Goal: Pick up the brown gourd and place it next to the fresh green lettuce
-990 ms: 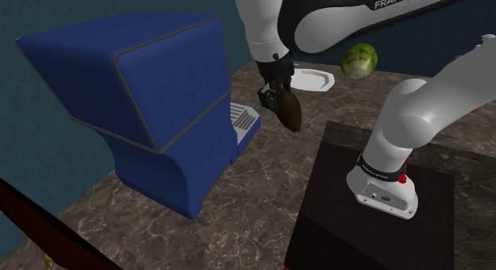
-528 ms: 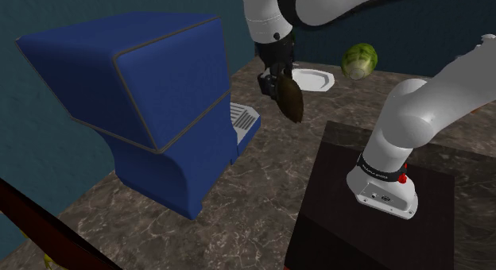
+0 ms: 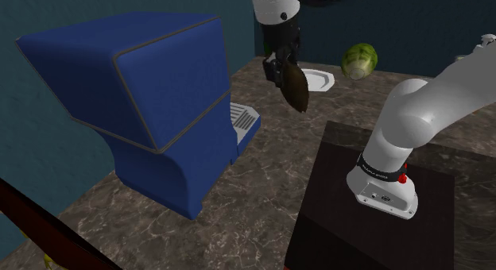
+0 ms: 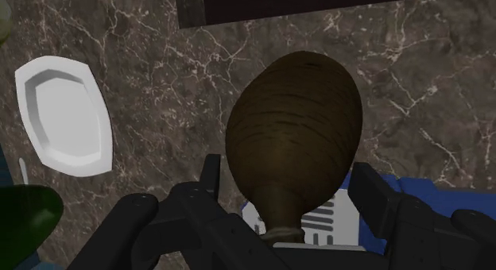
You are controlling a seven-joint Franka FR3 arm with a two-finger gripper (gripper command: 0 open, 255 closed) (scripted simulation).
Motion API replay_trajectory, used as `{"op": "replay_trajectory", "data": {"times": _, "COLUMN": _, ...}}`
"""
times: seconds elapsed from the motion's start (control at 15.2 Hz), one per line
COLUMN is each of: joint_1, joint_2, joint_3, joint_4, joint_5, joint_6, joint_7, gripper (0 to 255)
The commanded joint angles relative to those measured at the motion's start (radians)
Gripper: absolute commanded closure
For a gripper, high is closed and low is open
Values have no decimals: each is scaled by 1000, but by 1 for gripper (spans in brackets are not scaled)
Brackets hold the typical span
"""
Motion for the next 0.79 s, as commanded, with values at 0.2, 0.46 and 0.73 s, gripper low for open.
{"op": "replay_trajectory", "data": {"times": 0.2, "joint_1": 13, "joint_2": -146, "joint_3": -112, "joint_4": -118, "joint_5": -39, "joint_6": -11, "joint_7": -111, "gripper": 255}}
{"op": "replay_trajectory", "data": {"times": 0.46, "joint_1": 13, "joint_2": -254, "joint_3": -205, "joint_4": -202, "joint_5": -93, "joint_6": -19, "joint_7": -201, "gripper": 255}}
{"op": "replay_trajectory", "data": {"times": 0.73, "joint_1": 1, "joint_2": -351, "joint_3": -300, "joint_4": -269, "joint_5": -164, "joint_6": -29, "joint_7": -291, "gripper": 255}}
